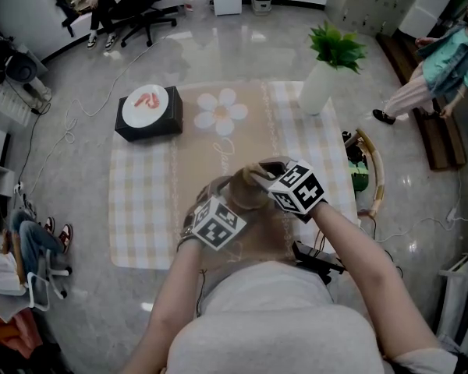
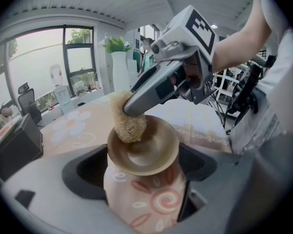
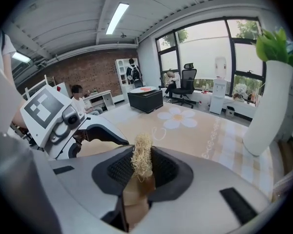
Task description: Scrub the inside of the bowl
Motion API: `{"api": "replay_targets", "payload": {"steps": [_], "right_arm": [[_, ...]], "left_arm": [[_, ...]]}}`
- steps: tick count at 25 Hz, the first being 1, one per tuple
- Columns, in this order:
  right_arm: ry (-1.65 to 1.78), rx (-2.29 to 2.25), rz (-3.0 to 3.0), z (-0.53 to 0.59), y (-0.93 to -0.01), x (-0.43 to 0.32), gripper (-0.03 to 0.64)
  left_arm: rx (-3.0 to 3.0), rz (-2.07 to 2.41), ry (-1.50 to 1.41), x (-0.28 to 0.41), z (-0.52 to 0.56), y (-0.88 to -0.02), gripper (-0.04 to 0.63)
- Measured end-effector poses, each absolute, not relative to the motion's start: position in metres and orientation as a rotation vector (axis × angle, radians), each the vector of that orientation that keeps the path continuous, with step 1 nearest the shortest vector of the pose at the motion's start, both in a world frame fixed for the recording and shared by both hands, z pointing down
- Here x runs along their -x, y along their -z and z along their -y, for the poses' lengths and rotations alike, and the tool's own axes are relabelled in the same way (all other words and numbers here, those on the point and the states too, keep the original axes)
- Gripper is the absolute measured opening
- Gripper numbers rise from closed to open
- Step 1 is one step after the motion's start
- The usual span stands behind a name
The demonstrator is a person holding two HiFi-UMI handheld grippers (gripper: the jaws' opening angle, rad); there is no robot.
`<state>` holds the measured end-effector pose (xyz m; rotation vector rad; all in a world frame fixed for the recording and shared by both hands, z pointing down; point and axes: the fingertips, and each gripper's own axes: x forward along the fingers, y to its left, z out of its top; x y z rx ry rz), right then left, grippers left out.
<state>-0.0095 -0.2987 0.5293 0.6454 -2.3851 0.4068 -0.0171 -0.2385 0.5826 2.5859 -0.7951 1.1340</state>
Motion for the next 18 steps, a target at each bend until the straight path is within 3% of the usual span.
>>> {"api": "replay_targets", "payload": {"steps": [18], "right_arm": [[-0.46, -0.585, 2.266, 0.278, -0.542, -0.012, 0.091]], "left_arm": [[-2.588, 0.793, -1.135, 0.018, 0.239, -0.583, 0.436]]}}
